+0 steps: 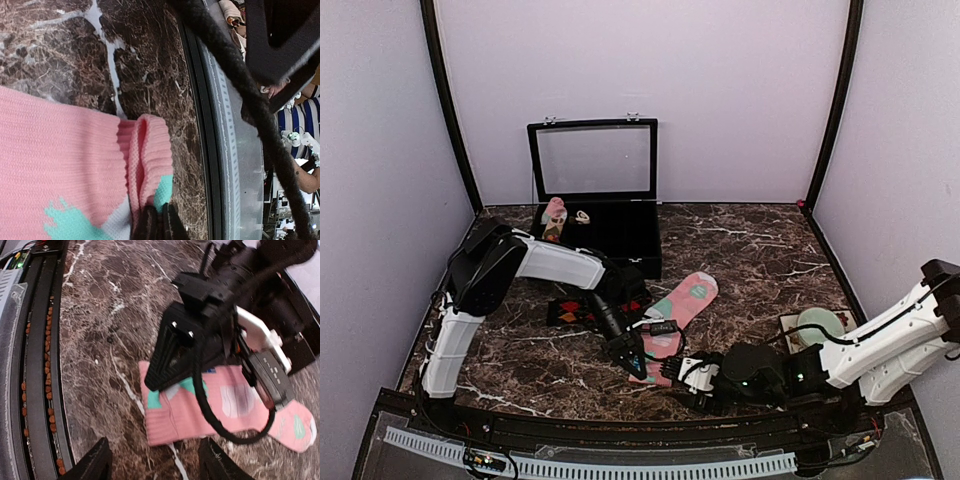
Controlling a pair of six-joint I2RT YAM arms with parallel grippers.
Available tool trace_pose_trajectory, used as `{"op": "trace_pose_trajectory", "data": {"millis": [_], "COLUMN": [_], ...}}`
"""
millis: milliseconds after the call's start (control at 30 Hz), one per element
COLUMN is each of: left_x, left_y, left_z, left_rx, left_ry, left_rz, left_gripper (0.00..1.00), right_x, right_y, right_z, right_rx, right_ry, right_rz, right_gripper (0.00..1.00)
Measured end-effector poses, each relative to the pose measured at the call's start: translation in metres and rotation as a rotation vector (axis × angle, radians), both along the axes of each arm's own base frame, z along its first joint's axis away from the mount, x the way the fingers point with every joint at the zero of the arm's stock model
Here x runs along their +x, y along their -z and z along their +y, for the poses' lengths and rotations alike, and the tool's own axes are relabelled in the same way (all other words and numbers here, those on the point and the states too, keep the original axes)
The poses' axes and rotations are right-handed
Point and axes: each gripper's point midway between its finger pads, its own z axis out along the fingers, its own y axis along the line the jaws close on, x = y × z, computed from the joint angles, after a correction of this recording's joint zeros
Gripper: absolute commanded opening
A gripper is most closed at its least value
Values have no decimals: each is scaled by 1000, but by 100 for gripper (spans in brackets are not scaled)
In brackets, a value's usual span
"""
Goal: Roll the socks
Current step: Roll the sock at the center of the board.
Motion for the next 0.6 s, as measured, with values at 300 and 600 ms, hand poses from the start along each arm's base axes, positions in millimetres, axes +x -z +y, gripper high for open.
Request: {"op": "trace_pose_trajectory", "data": {"millis": [300,600], "left_x": [0,-1], "left_y": [-1,-1], "left_z": [-1,-1], "left_rx": [10,10], "left_ry": [-10,-11], "left_rz": [30,37], "left_gripper": [7,7], "right_x": [0,10], "right_y": [14,42], "right_z": [35,38], "right_rx": [-91,-154], "right_ry": [-110,-134], "right_rz": [-108,-104], "right_gripper": [51,41]}}
